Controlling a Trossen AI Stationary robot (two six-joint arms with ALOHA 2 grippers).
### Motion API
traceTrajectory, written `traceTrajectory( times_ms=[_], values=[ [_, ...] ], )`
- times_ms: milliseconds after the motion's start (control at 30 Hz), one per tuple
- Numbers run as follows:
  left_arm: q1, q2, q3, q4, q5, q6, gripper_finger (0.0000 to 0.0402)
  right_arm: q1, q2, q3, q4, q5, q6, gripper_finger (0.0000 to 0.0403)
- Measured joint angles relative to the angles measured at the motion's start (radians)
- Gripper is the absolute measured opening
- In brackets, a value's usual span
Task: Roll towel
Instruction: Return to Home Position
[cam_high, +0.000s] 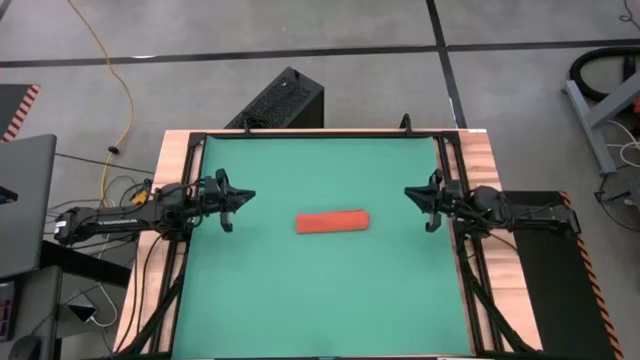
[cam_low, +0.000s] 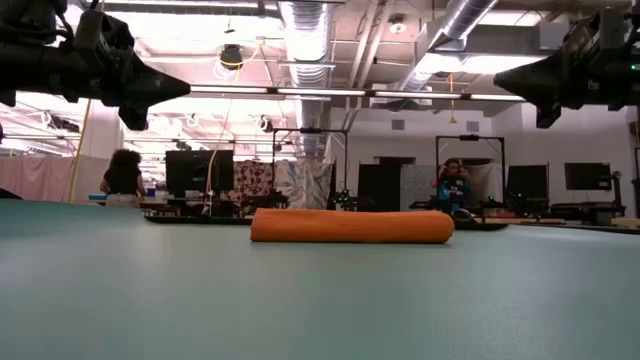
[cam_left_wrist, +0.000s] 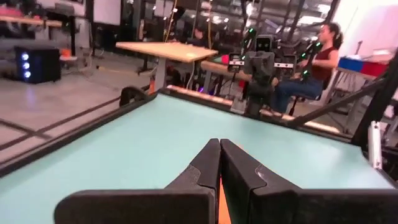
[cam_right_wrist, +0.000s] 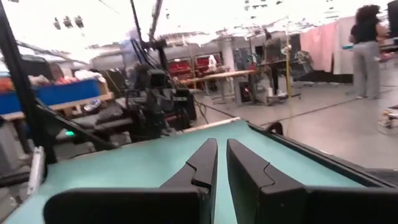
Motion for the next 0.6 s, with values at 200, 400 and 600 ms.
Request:
traceTrajectory(
  times_ms=[200,400,600],
  values=[
    [0.000,-0.015,0.000,-0.080,0.016,-0.030,0.0000,-0.001,-0.005,-0.005,-0.030,0.047,-0.015,0.0058],
    [0.000,-0.015,0.000,-0.141,0.176,-0.033,0.0000,0.001,-0.005,-0.006,-0.072,0.080,-0.019,0.0058],
    [-0.001,-0.015,0.000,-0.126,0.319,-0.036,0.0000,0.014,-0.004,-0.006,-0.137,0.023,-0.021,0.0058]
  ],
)
